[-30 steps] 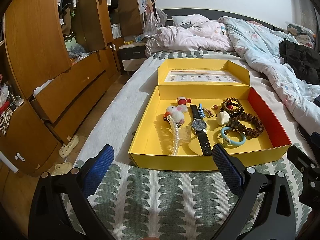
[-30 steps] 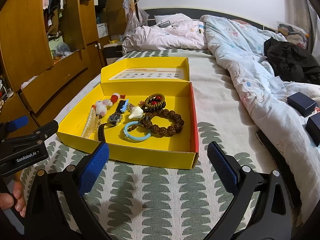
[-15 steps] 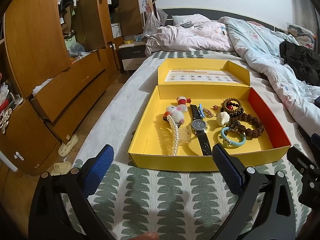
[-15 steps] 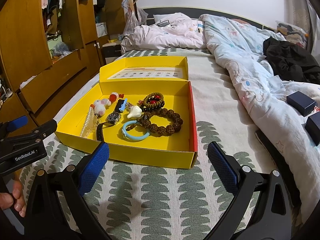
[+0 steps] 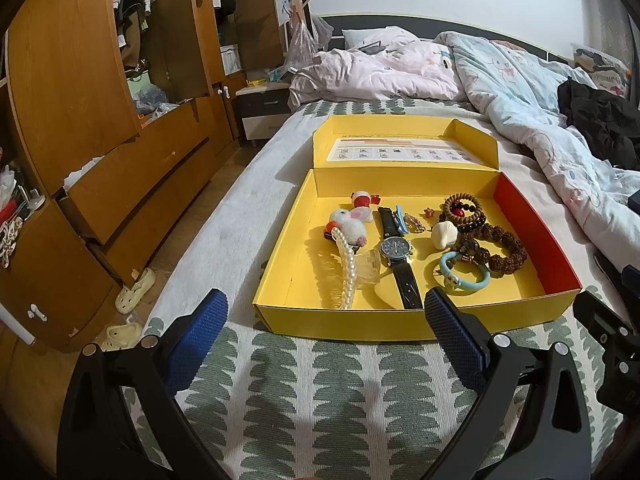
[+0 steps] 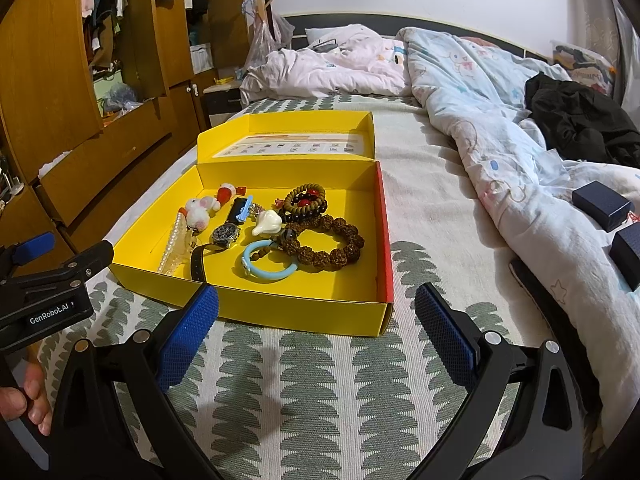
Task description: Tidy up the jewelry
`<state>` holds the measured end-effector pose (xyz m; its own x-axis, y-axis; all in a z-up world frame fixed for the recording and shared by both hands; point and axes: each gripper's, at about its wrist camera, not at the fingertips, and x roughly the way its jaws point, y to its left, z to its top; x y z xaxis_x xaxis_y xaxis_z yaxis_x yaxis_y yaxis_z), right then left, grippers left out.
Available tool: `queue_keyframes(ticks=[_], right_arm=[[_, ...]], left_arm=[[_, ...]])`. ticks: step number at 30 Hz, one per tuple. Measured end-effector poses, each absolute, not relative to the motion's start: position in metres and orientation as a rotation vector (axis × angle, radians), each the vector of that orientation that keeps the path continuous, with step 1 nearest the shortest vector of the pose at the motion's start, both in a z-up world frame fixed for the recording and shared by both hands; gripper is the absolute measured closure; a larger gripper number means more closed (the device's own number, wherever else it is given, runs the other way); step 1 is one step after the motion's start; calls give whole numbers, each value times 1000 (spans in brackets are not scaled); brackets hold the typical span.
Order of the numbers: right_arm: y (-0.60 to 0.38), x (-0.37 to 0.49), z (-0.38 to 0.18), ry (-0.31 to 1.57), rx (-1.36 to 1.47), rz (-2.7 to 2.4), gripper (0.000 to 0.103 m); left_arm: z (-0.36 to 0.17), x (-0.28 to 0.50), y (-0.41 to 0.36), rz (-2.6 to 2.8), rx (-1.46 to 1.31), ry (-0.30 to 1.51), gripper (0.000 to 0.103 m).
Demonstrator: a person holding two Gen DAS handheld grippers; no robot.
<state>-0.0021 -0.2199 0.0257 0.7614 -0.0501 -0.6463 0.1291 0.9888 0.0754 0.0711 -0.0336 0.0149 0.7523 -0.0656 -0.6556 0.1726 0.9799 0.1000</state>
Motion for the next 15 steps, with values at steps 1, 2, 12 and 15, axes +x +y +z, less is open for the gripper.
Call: queue_keyframes(ticks=[1,2,12,15], right_arm=[[-221,-2,26,699,117,-98,4],[-221,-3,26,698,118,-98,4],[-222,-3,26,698,117,-98,4],[-220,-2,26,699,118,-98,4]], left_arm=[[14,71,-34,-129,158,707,6],[15,71,-34,-129,159,706,6],[15,71,-35,-130,160,705,6],[15,71,-35,-131,162,701,6]])
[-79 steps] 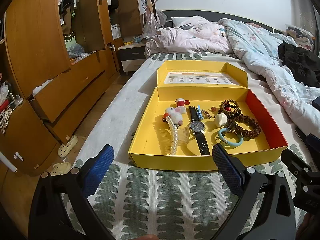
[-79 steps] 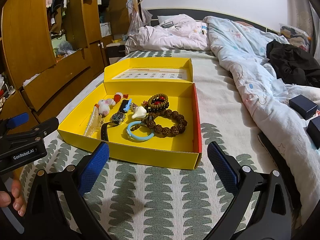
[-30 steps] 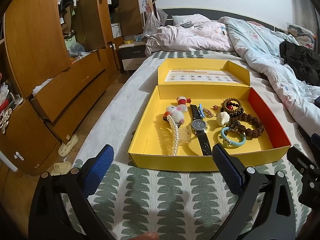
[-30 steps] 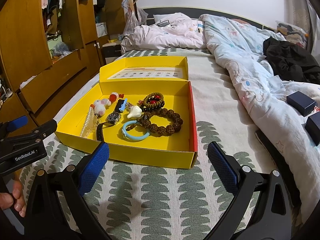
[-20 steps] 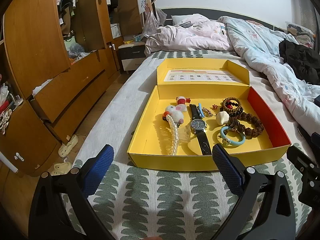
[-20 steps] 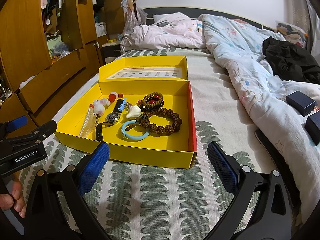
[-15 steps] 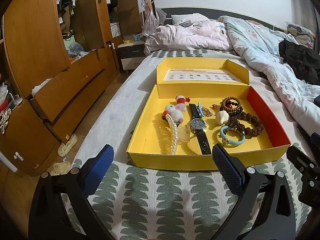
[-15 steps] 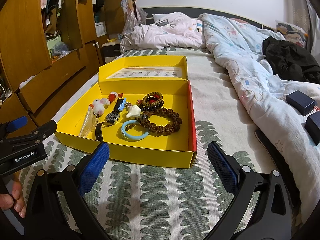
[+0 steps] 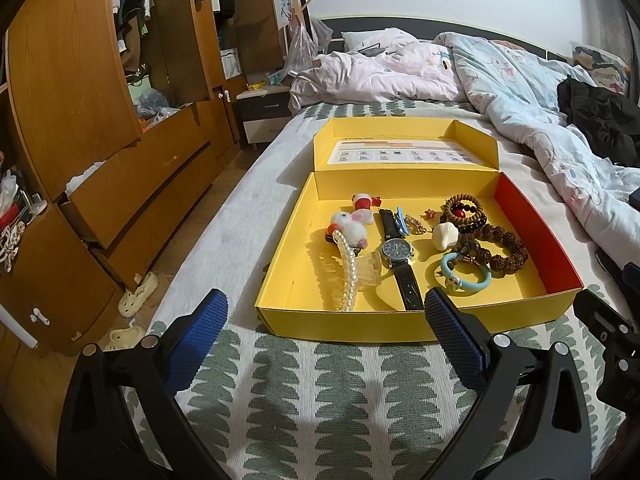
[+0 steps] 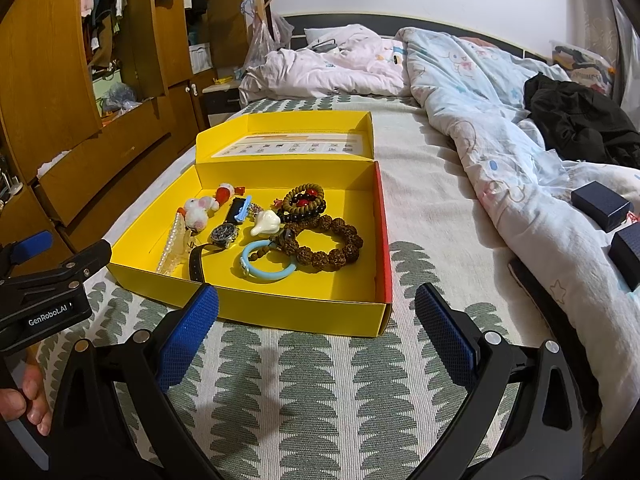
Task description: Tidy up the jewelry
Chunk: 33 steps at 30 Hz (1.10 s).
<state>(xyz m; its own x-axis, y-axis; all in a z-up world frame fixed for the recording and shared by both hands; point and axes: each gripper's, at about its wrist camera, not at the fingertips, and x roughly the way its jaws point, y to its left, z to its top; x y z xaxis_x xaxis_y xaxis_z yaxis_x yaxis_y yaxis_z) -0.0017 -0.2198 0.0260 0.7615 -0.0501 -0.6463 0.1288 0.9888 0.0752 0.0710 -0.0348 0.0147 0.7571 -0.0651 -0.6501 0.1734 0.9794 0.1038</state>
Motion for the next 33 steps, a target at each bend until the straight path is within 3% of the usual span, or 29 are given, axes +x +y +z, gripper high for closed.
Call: queue_keyframes(ticks=[33], right_arm=[[-221,-2,26,701,116,-98,4]], left_arm=[[16,71,-32,-145,161,698,6]])
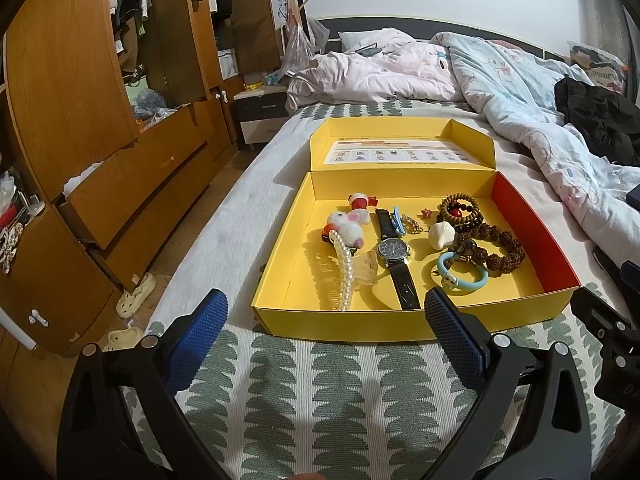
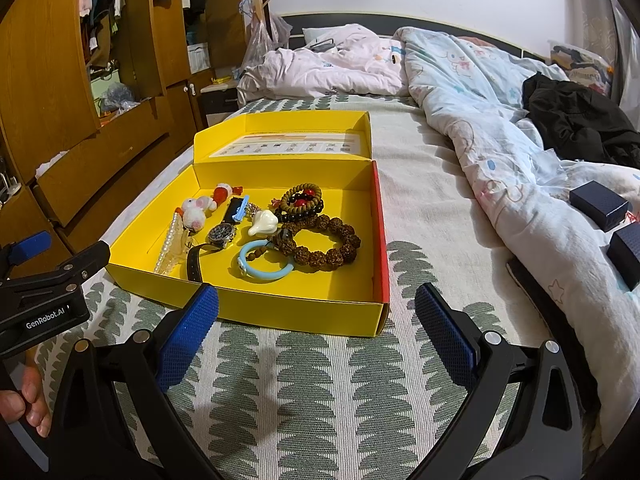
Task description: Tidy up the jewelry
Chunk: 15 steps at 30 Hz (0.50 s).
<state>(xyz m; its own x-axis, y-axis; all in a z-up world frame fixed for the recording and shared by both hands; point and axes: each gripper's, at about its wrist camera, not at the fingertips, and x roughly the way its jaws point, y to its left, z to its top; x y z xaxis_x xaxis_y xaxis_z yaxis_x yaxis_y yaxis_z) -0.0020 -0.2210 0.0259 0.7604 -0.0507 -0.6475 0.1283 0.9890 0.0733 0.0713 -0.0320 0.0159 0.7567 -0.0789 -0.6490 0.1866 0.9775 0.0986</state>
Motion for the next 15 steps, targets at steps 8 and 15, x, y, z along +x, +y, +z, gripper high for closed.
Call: queue_keyframes(ticks=[8,15], right_arm=[[-221,-2,26,700,115,-98,4],[-223,-3,26,700,115,-99,4]], left_arm=[[16,72,-32,-145,163,698,6],[16,72,-31,-145,160,699,6]])
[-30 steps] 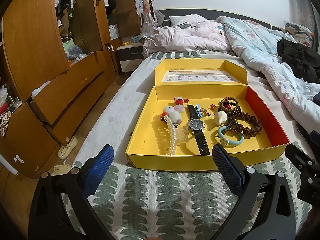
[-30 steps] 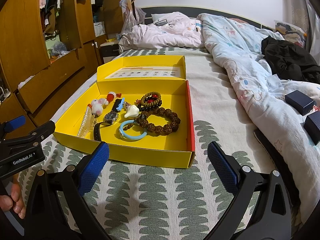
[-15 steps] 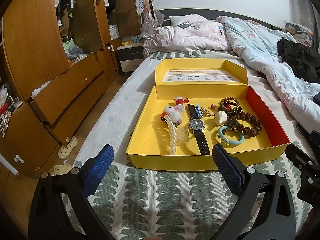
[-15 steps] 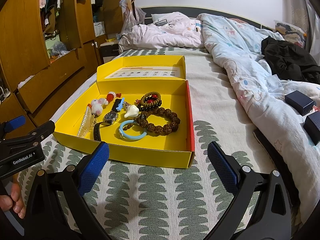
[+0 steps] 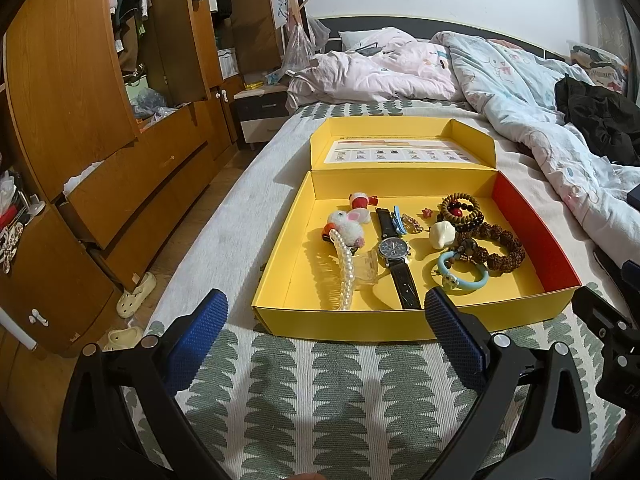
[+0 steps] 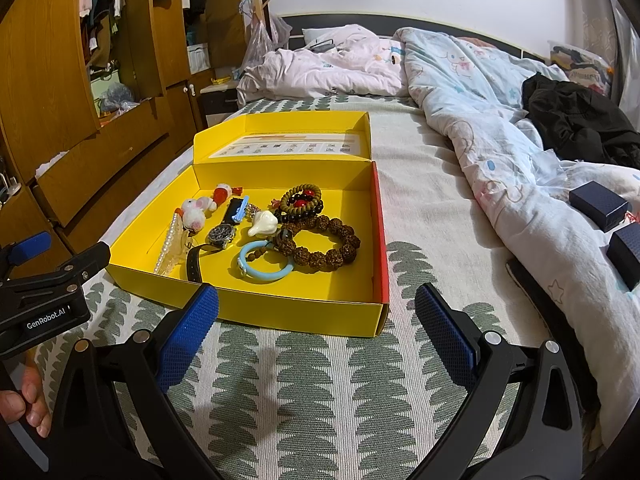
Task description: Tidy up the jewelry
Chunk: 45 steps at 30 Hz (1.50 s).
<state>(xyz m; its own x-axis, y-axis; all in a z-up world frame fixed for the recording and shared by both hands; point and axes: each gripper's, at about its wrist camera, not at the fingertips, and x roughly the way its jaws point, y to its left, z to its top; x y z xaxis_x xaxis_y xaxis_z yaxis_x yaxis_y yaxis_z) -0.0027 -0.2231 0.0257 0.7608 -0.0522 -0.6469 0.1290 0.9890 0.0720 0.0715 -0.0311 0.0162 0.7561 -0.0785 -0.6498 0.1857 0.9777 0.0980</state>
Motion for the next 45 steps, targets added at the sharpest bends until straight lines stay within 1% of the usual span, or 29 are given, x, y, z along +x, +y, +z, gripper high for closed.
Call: queue_keyframes(ticks=[45], right_arm=[[-227,-4,25,701,114,-101,4]], left_arm=[[16,73,-30,-145,163,699,6]])
